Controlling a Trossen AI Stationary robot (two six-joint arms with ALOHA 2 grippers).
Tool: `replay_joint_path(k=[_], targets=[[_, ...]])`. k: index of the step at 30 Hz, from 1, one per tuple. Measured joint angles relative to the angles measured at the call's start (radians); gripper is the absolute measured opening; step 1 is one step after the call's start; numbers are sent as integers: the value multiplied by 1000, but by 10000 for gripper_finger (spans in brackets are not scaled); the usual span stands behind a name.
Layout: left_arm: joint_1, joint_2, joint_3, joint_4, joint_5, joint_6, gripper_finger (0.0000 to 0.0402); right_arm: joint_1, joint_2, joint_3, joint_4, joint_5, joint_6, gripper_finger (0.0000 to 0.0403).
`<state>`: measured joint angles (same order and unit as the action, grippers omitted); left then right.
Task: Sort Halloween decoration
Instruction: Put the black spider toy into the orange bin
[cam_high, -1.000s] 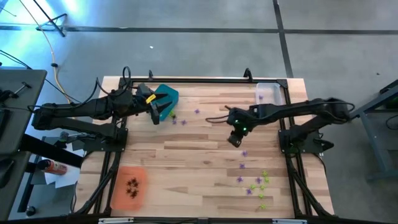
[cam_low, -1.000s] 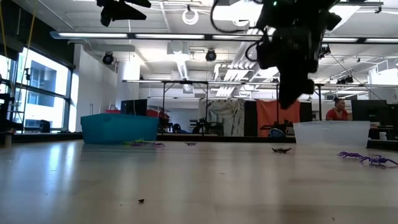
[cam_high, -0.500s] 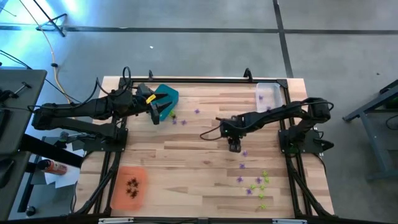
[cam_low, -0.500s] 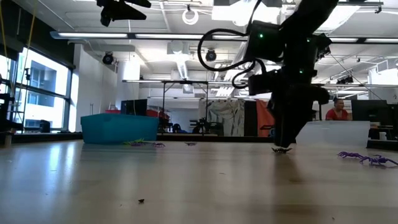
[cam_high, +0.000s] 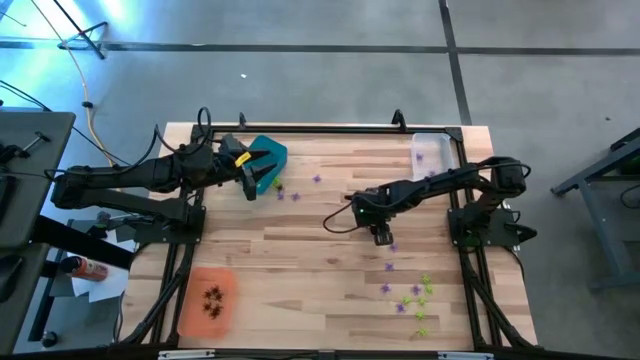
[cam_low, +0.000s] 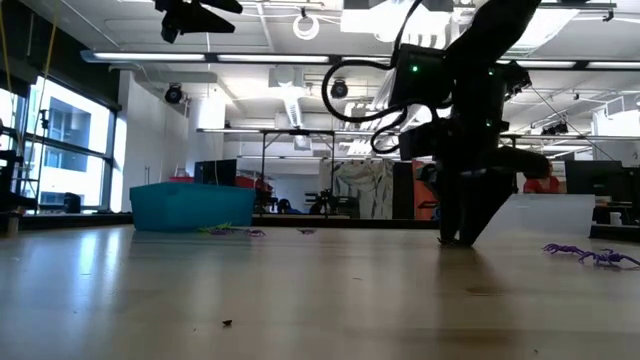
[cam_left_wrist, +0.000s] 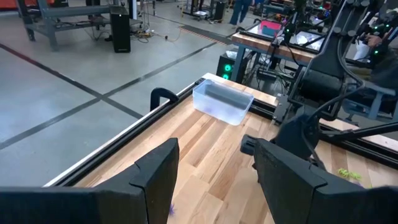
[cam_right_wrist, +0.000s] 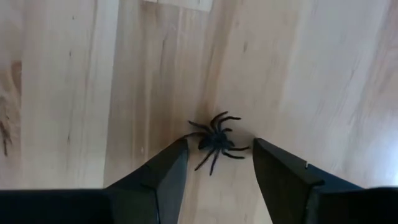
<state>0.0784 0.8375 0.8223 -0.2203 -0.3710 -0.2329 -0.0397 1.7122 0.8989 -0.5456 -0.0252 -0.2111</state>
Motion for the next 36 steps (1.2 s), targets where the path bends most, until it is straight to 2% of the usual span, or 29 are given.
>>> replay_joint_path(k=[4,7,14,28,36], targets=[[0,0,0,-1,0,0,197,1,28,0,1,2,1,179],[0,0,0,-1,0,0,197,1,28,0,0,15,5,156],[0,0,0,0,0,0,197,3,32,19,-34,21,29,16],[0,0,0,-1,0,1,197,1,23,216,-138,46,2,1],[0,39,0,4,14,83,197,0,-185,228,-158,86,62,1]])
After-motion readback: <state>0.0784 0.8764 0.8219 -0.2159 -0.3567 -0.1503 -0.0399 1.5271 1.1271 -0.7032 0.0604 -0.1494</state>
